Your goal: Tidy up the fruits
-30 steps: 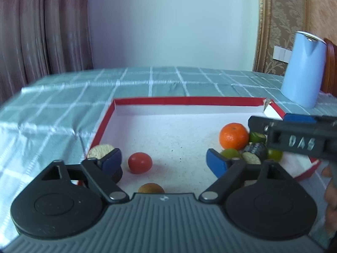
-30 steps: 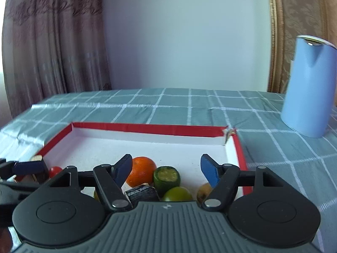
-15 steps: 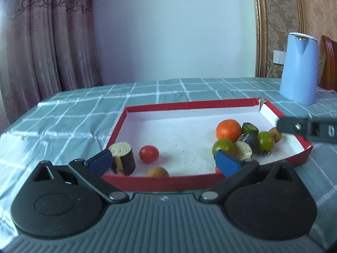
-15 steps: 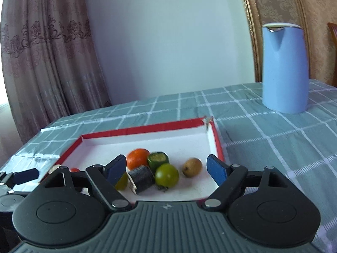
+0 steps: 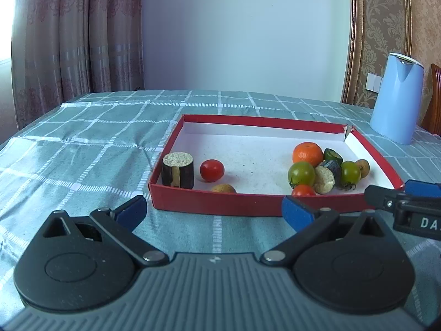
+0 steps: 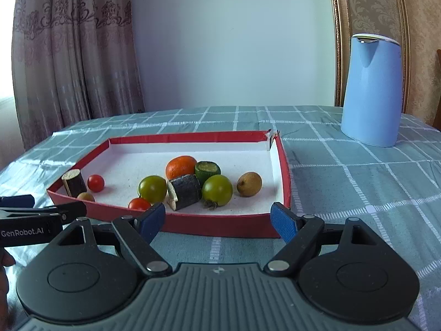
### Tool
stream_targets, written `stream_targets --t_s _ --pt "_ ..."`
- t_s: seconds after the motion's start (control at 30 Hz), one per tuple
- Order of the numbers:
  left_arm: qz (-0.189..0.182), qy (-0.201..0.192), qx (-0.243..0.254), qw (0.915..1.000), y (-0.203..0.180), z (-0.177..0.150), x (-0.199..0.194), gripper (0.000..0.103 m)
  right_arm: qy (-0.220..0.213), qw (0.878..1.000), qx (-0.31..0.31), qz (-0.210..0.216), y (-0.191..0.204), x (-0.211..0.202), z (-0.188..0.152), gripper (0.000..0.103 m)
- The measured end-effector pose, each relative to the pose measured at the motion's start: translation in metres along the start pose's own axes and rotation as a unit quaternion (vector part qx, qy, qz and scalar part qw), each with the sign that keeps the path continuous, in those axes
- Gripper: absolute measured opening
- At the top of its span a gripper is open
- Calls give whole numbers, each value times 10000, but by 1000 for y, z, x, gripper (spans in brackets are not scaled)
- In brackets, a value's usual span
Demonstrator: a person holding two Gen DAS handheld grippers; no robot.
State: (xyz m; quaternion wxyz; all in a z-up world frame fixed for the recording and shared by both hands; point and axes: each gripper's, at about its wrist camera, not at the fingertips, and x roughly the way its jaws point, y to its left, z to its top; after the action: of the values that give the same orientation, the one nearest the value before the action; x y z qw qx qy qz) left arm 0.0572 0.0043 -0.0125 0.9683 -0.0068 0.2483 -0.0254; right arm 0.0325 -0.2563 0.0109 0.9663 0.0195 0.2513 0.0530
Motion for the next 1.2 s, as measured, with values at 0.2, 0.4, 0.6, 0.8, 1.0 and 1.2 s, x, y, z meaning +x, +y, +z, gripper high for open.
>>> stream_targets --t_s 0.2,0.4,0.6,0.8,1.0,1.2 --pt "15 -4 37 10000 -1 0 0 103 60 10000 10 -1 -1 2 -1 84" --pt "1 9 14 10000 -1 0 0 103 152 9999 -19 33 1 4 -3 84" --pt "13 -21 77 10000 -3 0 0 103 195 9998 -27 53 2 6 -3 84" --pt "11 -10 65 10000 -3 0 0 103 244 9996 -66 80 4 7 -4 84" --pt "8 -11 108 9999 -4 -1 0 103 244 9996 -80 84 5 7 -5 84" --pt "19 -12 111 9999 -4 -1 0 103 293 9994 -135 102 6 8 -5 84"
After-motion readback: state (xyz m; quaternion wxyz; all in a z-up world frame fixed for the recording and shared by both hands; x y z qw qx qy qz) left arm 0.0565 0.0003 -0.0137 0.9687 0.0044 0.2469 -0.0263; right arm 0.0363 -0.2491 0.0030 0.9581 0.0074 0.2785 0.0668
